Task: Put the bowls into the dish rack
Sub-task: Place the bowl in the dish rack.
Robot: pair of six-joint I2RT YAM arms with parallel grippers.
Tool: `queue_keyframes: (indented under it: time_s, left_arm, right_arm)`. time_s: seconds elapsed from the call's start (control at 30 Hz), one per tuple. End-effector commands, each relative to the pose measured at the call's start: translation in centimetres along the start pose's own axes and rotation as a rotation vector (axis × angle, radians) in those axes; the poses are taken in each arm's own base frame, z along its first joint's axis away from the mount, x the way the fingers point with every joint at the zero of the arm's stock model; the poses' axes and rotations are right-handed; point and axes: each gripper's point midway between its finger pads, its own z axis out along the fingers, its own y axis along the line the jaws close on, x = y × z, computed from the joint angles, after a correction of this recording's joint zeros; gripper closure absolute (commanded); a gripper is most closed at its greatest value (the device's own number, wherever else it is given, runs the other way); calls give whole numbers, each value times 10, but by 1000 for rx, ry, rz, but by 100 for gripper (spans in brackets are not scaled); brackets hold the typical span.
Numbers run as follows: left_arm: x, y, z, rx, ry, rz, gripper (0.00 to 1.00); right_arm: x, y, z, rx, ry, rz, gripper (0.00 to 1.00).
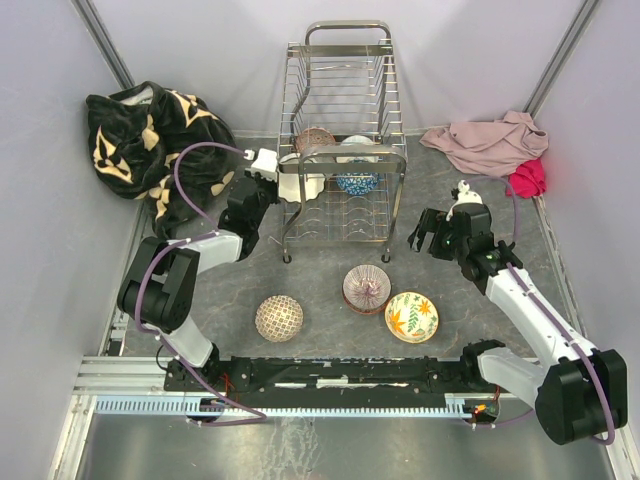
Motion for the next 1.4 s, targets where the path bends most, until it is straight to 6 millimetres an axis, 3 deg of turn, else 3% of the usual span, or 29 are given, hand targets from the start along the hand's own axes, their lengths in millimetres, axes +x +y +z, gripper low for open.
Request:
queue_keyframes:
  time_s: [0.0,0.37,0.7,0.93,1.1,1.37]
  left_arm:
    - [-78,13,-4,-39,-250,43,97]
    - [-89,-3,10,44,-291,87,97]
    - [-93,-13,36,58,-338,151,97]
    - [-82,-20,54,48,-358,208,97]
    - [-68,-34,59,53,-349,247,97]
    - [-56,-37,64,37,-346,263,97]
  right_arm:
    - [-11,10,0,-51,-44,7,2]
    - [-11,11,-8,-69,-77,13,2]
    - [-12,17,-14,-105,-87,23,2]
    - [-13,18,-18,-116,-97,24,2]
    - [-14,19,-21,-122,-106,25,2]
    - [-15,20,-24,-128,-117,27,2]
